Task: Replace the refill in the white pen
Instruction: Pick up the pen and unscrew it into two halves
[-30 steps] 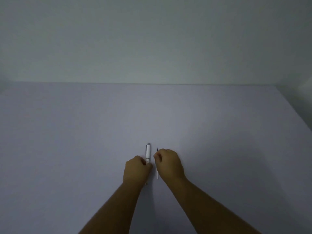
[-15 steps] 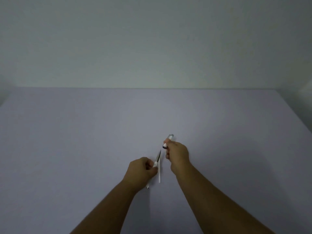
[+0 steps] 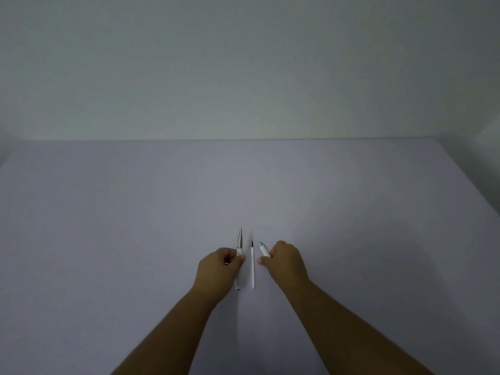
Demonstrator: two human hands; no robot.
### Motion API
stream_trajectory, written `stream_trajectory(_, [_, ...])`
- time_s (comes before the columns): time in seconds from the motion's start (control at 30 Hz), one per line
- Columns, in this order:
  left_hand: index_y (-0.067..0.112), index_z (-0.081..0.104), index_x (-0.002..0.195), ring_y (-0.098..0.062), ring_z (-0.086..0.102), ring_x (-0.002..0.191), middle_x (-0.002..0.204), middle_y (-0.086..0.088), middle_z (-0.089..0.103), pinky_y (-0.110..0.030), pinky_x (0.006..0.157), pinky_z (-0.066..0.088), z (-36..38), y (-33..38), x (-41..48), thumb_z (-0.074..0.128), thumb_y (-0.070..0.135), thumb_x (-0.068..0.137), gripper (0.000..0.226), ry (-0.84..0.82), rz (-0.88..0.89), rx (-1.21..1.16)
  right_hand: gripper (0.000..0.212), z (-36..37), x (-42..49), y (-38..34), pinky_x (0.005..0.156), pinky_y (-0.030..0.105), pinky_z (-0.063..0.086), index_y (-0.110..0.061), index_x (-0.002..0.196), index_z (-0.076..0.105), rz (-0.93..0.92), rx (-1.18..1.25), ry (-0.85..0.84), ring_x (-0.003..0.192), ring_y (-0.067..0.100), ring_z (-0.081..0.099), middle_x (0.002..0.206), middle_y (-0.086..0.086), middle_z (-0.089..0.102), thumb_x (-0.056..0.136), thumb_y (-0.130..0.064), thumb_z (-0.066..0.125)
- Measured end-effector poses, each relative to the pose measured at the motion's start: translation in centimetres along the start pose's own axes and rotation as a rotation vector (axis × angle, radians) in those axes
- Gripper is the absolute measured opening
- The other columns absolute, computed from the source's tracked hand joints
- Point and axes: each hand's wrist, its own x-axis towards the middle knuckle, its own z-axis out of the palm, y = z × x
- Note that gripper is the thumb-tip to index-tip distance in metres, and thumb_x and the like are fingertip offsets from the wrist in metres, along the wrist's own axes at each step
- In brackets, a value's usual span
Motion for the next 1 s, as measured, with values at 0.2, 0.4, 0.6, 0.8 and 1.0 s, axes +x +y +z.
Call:
stream_trajectory(0.2, [0.017,0.067,0.100,-0.014,0.063,0.079,0.087,0.003,0.066,-0.019,0.066,0.048,-0.2,-0.2,-0.5,0.058,0.033,0.088,0.022,0.032,0.025,0.035,0.033,0.3,-0.4,0.6,0.063,0.032,0.042,-0.013,0.074,0.048,-0.014,0.046,0.021,0.071,0.021,0.052,0.083,0.009,0.058,0.072,-0.032,0.075])
stream_trajectory(0.4, [0.016,0.068,0.092,-0.004,0.054,0.061,0.070,0.008,0.062,-0.011,0.048,0.036,-0.4,0.2,-0.9,0.057,0.033,0.088,0.021,0.031,0.087,0.147,0.033,-1.2,-0.9,-0.7,0.061,0.026,0.039,-0.016,0.071,0.052,-0.033,0.346,0.014,0.067,0.015,0.050,0.070,-0.004,0.054,0.079,-0.046,0.065])
stream_trajectory(0.6, [0.012,0.066,0.092,-0.006,0.052,0.057,0.068,0.004,0.060,-0.014,0.052,0.038,-0.3,1.9,-1.5,0.051,0.028,0.093,0.022,0.053,0.212,0.268,0.031,-2.9,-2.7,-4.0,0.062,0.027,0.042,-0.016,0.065,0.060,-0.098,0.567,-0.216,0.059,0.012,0.048,0.061,-0.004,0.055,0.079,-0.043,0.066])
stream_trajectory(0.8, [0.011,0.068,0.091,-0.014,0.058,0.069,0.077,-0.001,0.066,-0.012,0.056,0.038,-0.9,2.9,-2.0,0.048,0.026,0.094,0.025,0.041,0.234,0.264,0.019,-4.0,-3.1,-4.3,0.062,0.026,0.043,-0.014,0.079,0.065,-0.171,0.565,-0.218,0.067,0.013,0.051,0.072,-0.001,0.059,0.087,-0.031,0.060])
stream_trajectory(1.0, [0.011,0.070,0.092,-0.023,0.066,0.077,0.082,-0.007,0.072,-0.017,0.063,0.044,-1.4,3.6,-2.4,0.050,0.026,0.093,0.025,0.020,0.260,0.232,0.014,-4.9,-3.1,-4.5,0.071,0.025,0.047,-0.019,0.076,0.069,-0.154,0.734,-0.313,0.075,0.014,0.057,0.080,0.000,0.066,0.086,-0.023,0.059])
